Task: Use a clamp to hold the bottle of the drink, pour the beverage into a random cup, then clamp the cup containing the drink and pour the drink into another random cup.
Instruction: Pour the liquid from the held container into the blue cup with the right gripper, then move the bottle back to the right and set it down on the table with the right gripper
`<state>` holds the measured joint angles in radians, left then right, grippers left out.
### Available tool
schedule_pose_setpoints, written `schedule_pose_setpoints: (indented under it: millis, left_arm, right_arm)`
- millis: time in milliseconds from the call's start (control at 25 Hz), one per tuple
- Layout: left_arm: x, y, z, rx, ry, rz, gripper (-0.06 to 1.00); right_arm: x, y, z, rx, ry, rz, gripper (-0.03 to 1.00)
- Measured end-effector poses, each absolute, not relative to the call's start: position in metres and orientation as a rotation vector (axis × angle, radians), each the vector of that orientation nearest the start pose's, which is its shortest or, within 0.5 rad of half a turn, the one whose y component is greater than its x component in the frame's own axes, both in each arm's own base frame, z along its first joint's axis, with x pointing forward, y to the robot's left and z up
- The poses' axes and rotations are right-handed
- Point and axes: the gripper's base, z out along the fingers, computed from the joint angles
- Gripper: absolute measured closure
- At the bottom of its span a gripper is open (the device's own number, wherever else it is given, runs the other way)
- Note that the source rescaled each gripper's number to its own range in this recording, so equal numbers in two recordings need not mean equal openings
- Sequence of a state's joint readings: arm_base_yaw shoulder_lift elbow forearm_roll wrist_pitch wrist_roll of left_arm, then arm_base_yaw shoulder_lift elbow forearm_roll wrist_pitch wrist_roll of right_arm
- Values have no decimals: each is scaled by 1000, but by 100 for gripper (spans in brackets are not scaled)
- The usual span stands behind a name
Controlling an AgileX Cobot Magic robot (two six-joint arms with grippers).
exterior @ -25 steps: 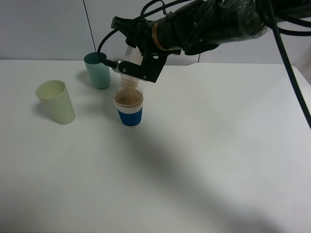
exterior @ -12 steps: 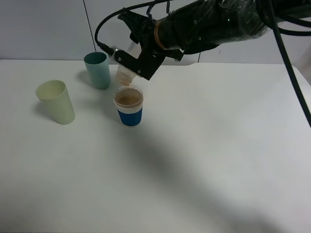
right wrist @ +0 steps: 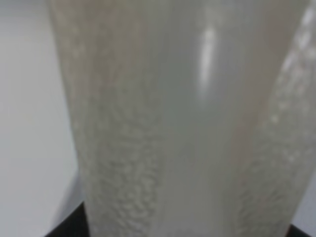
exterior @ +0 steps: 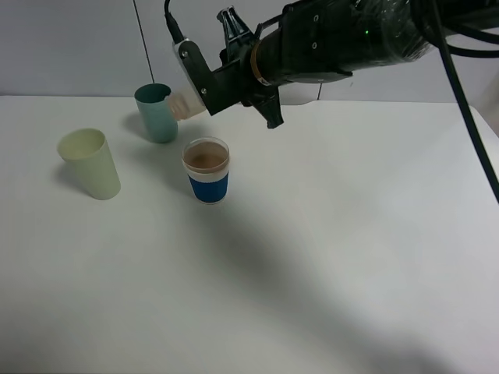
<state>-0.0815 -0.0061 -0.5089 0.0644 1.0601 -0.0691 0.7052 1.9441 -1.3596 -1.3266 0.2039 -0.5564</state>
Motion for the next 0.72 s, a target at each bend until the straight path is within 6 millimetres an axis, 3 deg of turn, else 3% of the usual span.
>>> schedule_pose_setpoints:
  millis: [40, 240, 720]
  left_arm:
    - [-7, 6, 280, 9, 2027, -18, 17]
    - [-7, 6, 280, 9, 2027, -18, 17]
    - [-7, 6, 280, 9, 2027, -18, 17]
  right_arm:
    - [349, 275, 222, -2043, 935, -750, 95]
    - [352, 268, 218, -1913, 1197, -583, 95]
    - [380, 224, 215, -1466, 1707, -265, 95]
